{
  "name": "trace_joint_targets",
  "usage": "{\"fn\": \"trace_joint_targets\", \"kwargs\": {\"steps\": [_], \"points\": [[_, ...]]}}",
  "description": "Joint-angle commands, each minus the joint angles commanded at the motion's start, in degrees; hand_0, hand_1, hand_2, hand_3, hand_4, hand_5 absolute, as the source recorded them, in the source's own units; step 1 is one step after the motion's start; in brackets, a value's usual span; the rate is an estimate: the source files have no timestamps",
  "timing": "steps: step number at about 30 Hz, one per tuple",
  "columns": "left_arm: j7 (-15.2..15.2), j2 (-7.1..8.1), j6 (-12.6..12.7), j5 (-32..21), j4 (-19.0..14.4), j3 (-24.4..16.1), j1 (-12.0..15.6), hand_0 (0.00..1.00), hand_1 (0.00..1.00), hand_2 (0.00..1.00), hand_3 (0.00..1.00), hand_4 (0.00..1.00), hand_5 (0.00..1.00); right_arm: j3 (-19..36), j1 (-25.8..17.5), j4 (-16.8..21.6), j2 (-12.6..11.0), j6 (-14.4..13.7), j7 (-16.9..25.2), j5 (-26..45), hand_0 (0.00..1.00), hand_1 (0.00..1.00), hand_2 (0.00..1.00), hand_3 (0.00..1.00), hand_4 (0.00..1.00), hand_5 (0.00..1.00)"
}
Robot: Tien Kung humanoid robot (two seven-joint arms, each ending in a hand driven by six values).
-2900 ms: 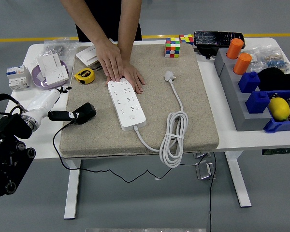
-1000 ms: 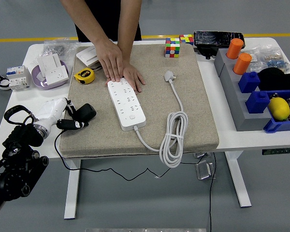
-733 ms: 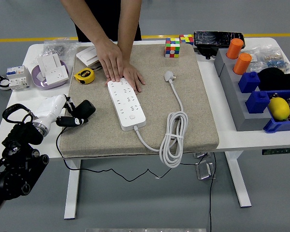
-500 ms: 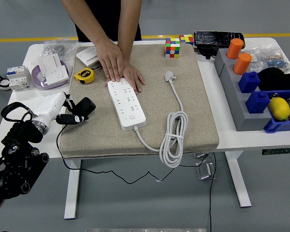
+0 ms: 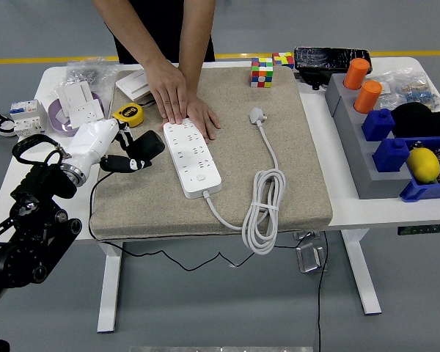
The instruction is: Pick up the plug,place it near the board,insert it into the board,press the button
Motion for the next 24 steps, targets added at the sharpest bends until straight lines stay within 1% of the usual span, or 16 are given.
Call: {"fn": "trace_joint_targets", "kwargs": {"steps": [4, 9, 12, 13, 19, 21, 24], "points": [[-0.2, 0.75, 0.1, -0.3, -0.1, 4.2, -2.6, 0.532, 0.555, 0.407, 0.358, 0.578, 0.301, -0.2, 0.2, 0.0, -0.1, 0.0, 0.0, 0.0, 0.937, 0.902, 0.853, 0.867, 0.998, 0.998], [-0.6, 0.61, 0.3, -0.2, 0.8, 7.7, -5.3, 0.532, 0.555, 0.407, 0.358, 0.578, 0.301, -0.5, 0.3, 0.1, -0.3, 0.0, 0.0, 0.0, 0.937, 0.902, 0.853, 0.867, 0.998, 0.998], [-1.1, -0.20, 0.8, 0.2, 2.8, 9.1, -6.9, 0.531, 0.554, 0.405, 0.357, 0.577, 0.300, -0.6, 0.2, 0.1, -0.4, 0.0, 0.0, 0.0, 0.937, 0.901, 0.853, 0.867, 0.998, 0.998], [-1.3, -0.65, 1.0, 0.4, 4.1, 9.6, -7.7, 0.531, 0.554, 0.405, 0.357, 0.577, 0.300, -0.7, 0.3, 0.1, -0.4, 0.0, -0.1, 0.0, 0.937, 0.901, 0.853, 0.867, 0.998, 0.998], [-2.2, -2.62, 2.0, 1.8, 9.3, 11.9, -11.2, 0.521, 0.555, 0.404, 0.357, 0.575, 0.296, -1.2, 0.5, 0.1, -0.5, 0.0, -0.1, 0.0, 0.936, 0.901, 0.853, 0.868, 0.998, 0.998], [-2.3, -3.06, 2.0, 1.9, 10.7, 12.7, -11.8, 0.521, 0.555, 0.404, 0.357, 0.575, 0.296, -1.2, 0.6, 0.2, -0.6, 0.0, -0.1, -0.1, 0.936, 0.901, 0.853, 0.868, 0.998, 0.998], [-2.3, -3.25, 2.1, 1.8, 11.7, 13.8, -12.1, 0.517, 0.555, 0.403, 0.356, 0.575, 0.296, -1.2, 0.6, 0.2, -0.6, 0.0, -0.1, 0.0, 0.936, 0.901, 0.853, 0.867, 0.998, 0.998]]}}
